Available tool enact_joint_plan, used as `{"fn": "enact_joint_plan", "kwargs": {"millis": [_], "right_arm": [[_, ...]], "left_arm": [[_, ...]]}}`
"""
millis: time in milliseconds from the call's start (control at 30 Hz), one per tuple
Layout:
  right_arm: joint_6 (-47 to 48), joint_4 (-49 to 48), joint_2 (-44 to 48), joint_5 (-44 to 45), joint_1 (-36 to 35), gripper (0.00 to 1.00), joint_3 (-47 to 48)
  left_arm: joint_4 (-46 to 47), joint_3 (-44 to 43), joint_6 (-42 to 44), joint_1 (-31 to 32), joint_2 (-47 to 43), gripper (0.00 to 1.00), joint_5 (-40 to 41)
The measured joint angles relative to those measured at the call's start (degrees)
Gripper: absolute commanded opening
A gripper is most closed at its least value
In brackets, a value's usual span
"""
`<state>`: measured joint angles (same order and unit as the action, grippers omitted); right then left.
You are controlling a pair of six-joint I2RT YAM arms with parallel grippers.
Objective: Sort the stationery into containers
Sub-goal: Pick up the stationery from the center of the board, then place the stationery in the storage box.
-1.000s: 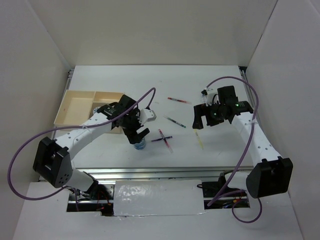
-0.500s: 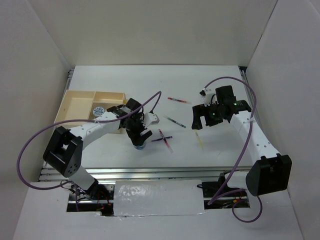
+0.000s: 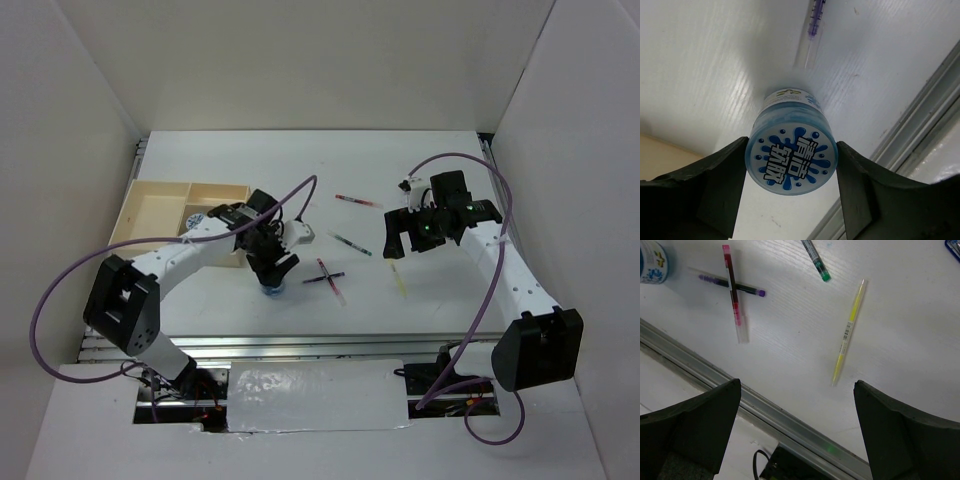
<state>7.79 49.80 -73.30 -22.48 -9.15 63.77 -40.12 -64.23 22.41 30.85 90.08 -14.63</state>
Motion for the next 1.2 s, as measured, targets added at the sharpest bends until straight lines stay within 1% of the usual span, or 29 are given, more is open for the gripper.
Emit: {"fn": "enact_joint_plan", "kwargs": {"millis": [67,133,233,333,500,733,967,1200], "right_arm": [[0.0,0.0,0.0,0.0,-0.1,1.0,0.0],[0.0,0.0,-0.1,0.0,-0.3,1.0,0.0],[0.0,0.0,-0.2,0.0,-0.7,1.0,0.0],[0.0,0.0,-0.2,0.0,-0.8,1.0,0.0],[0.1,0.0,-0.3,0.0,-0.9,1.0,0.0],[0.2,0.0,-0.3,0.2,-1.0,1.0,0.0],[0.2,0.0,-0.4,0.5,-1.2,1.0,0.0],[0.2,0.0,-1.0,0.7,-1.3,1.0,0.0]], "left_arm": [[-3.8,-3.8,0.0,-1.0,-1.1,0.11,-0.5],[-6.5,-8.8,0.2,-3.4,-2.7,0.1,-1.5],[-8.1,-16.2,1.4,-9.4,-5.0,0.09,-2.5],[-8.7,-19.9,3.1,-15.6,-6.5,0.09,-2.7],[-12.0,-19.3,6.0,-22.9,-5.7,0.1,-3.8],[-13.8,-18.5,8.3,-29.1,-0.8,0.11,-6.2],[-11.9,-17.9,9.2,-31.2,3.5,0.15,-7.0],[-9.3,-15.0,9.2,-31.9,5.0,0.16,-6.9]]}}
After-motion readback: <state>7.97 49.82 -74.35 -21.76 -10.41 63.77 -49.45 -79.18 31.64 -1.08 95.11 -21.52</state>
